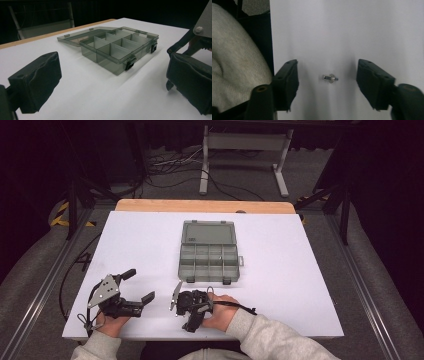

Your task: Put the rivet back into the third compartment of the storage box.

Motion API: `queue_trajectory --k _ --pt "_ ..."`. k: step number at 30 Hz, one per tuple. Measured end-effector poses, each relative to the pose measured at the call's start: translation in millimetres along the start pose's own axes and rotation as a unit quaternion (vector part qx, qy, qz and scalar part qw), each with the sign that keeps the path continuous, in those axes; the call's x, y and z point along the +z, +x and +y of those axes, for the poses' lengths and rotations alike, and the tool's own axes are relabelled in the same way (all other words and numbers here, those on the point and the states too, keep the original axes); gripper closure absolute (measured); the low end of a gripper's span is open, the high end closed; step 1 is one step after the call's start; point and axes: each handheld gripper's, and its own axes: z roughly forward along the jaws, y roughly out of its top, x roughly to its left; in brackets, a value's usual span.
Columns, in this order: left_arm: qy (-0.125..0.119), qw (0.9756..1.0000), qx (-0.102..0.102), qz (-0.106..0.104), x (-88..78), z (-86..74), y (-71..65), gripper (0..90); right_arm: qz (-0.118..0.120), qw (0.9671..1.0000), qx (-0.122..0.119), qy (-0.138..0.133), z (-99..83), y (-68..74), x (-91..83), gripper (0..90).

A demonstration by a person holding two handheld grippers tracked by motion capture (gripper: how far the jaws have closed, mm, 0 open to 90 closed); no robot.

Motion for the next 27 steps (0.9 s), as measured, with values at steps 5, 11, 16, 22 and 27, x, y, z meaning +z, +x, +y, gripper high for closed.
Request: queue_trajectory --k 5,11,16,22,27 --pt "0.001 1.0 0.002 0.0 0.1 0.0 0.3 0.3 0.002 1.0 -0.009 0.0 0.0 -0.5 -1.7 56.5" --pt "0.001 1.0 0.004 0.0 0.0 0.1 0.5 0.3 -0.005 0.9998 -0.02 0.0 0.4 1.8 -2.1 75.3" --pt "0.0 1.0 0.001 0.0 0.1 0.0 0.3 0.3 -0.004 0.9997 -0.023 0.006 1.1 2.2 -2.8 76.2" --pt "0.0 1.0 0.0 0.0 0.2 -0.2 0.3 0.3 -0.006 0.9998 -0.018 -0.002 2.1 3.4 -9.8 76.5" --pt "0.0 1.0 0.0 0.001 0.3 -0.2 0.3 0.3 -0.011 0.9997 -0.022 -0.009 4.7 2.2 -21.5 76.5"
